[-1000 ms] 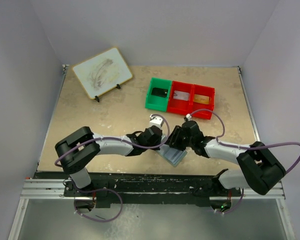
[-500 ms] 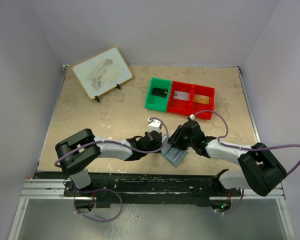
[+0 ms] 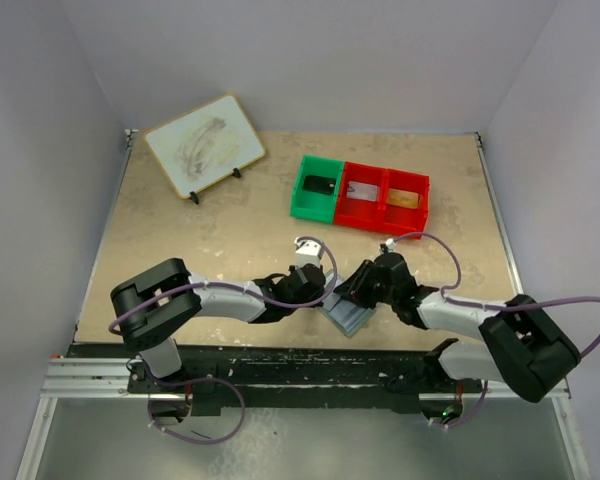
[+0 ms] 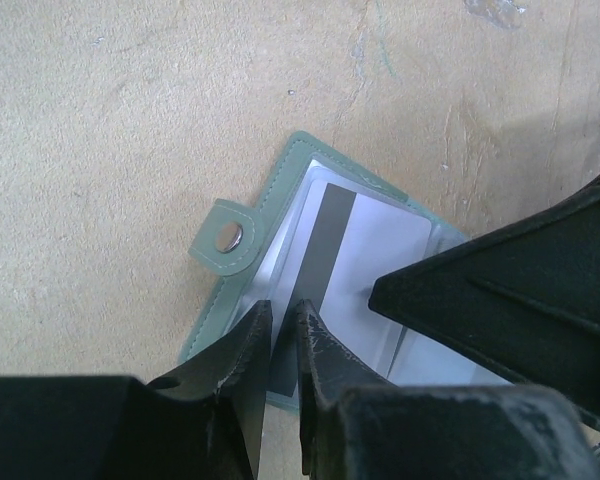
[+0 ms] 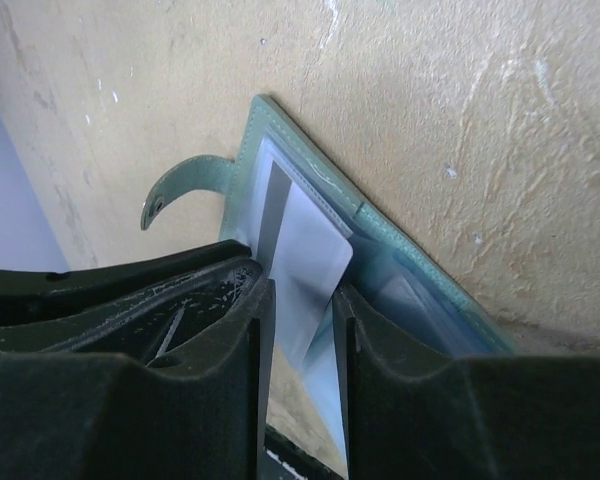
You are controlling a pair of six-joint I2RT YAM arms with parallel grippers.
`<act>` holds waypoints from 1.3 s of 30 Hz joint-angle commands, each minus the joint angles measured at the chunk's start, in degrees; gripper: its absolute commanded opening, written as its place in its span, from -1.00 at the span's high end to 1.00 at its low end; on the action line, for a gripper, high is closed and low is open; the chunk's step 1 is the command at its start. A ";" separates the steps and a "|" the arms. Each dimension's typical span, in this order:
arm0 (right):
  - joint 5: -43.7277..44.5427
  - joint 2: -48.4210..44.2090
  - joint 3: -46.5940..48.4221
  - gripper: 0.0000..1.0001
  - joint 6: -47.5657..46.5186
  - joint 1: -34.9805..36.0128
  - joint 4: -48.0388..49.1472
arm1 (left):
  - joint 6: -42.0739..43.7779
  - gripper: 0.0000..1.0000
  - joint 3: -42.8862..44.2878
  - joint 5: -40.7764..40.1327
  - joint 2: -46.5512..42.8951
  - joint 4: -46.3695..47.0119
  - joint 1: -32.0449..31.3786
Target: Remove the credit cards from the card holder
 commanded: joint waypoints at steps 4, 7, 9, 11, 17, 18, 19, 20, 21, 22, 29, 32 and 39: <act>-4.32 -0.82 -2.54 0.77 2.74 0.41 5.82 | -1.32 0.74 -0.66 2.17 0.56 -5.55 -0.98; -3.86 -2.13 -3.50 0.78 3.32 0.42 5.66 | -1.55 0.74 -0.94 1.85 0.17 -5.58 -1.05; -3.70 -2.64 -3.84 0.78 3.47 0.44 5.33 | -1.68 0.74 -0.96 1.55 0.03 -5.75 -1.06; -3.77 -3.00 -4.23 0.80 3.41 0.44 6.08 | -1.62 0.74 -0.99 1.57 -0.22 -5.78 -1.08; -5.26 -4.78 -4.32 0.91 3.96 0.42 3.97 | -1.51 0.75 -0.97 1.34 -0.14 -5.97 -1.11; -5.25 -5.05 -4.33 0.84 4.02 0.40 3.50 | -1.50 0.75 -0.97 1.27 -0.11 -5.97 -1.11; -5.30 -5.36 -4.41 0.76 4.20 0.37 2.92 | -1.55 0.75 -0.97 1.31 0.05 -5.96 -1.11; -5.52 -5.51 -4.50 0.71 4.34 0.36 2.71 | -1.55 0.75 -0.91 1.35 0.21 -5.87 -1.11; -5.99 -5.49 -4.70 0.68 4.27 0.43 3.01 | -1.55 0.75 -0.83 1.43 0.32 -5.74 -1.10; -6.38 -5.43 -4.95 0.64 4.17 0.37 3.47 | -1.54 0.75 -0.72 1.48 0.49 -5.67 -1.11; -6.54 -5.50 -5.64 0.76 4.31 0.37 5.81 | -1.54 0.76 -0.53 1.63 0.66 -5.75 -1.09; -5.78 -6.66 -5.58 0.81 4.50 0.42 4.34 | -1.48 0.76 -0.52 1.44 0.55 -6.02 -1.11; -5.61 -9.01 -7.05 1.00 4.93 0.35 3.05 | -1.55 0.77 0.23 0.84 1.10 -6.89 -1.11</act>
